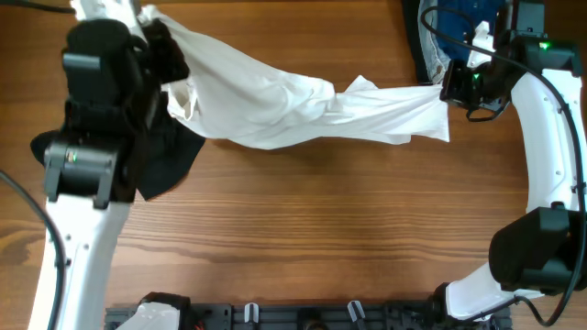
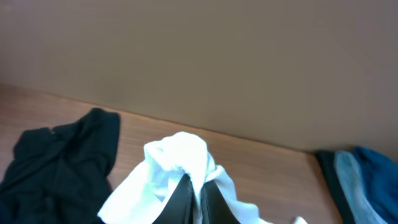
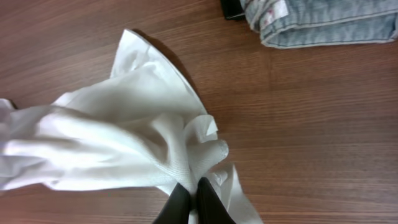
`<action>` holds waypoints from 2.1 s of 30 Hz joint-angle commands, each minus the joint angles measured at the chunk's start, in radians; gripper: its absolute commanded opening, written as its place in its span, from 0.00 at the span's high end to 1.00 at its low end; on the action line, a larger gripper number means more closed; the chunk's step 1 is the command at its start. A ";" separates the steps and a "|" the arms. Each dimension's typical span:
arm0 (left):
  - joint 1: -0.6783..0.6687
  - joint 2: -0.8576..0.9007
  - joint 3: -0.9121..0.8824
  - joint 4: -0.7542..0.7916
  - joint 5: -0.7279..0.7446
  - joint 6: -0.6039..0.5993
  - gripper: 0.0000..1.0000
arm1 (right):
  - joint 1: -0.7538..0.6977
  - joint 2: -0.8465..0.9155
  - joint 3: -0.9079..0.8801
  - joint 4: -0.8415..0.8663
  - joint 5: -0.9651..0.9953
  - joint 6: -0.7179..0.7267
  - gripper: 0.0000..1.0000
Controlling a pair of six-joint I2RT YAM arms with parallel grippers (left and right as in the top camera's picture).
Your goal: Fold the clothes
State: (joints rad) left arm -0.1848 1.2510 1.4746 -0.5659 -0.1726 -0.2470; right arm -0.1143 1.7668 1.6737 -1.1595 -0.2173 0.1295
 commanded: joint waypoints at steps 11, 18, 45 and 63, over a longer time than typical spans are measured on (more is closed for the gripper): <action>-0.093 -0.323 0.016 -0.075 -0.173 0.027 0.96 | -0.002 -0.521 0.000 -0.100 0.035 0.031 0.96; -0.084 -0.230 0.016 -0.083 -0.208 0.031 0.96 | -0.002 -0.544 0.000 -0.099 0.091 0.031 0.96; -0.085 0.433 0.016 0.078 -0.139 0.117 0.00 | -0.001 0.151 0.001 0.231 -0.054 -0.015 0.96; -0.101 0.447 -0.252 -0.264 0.234 0.031 0.06 | -0.001 0.152 0.001 0.209 -0.053 -0.025 0.96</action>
State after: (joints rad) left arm -0.2882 1.6741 1.3064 -0.8803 -0.0292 -0.2050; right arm -0.1143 1.9282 1.6646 -0.9489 -0.2546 0.1253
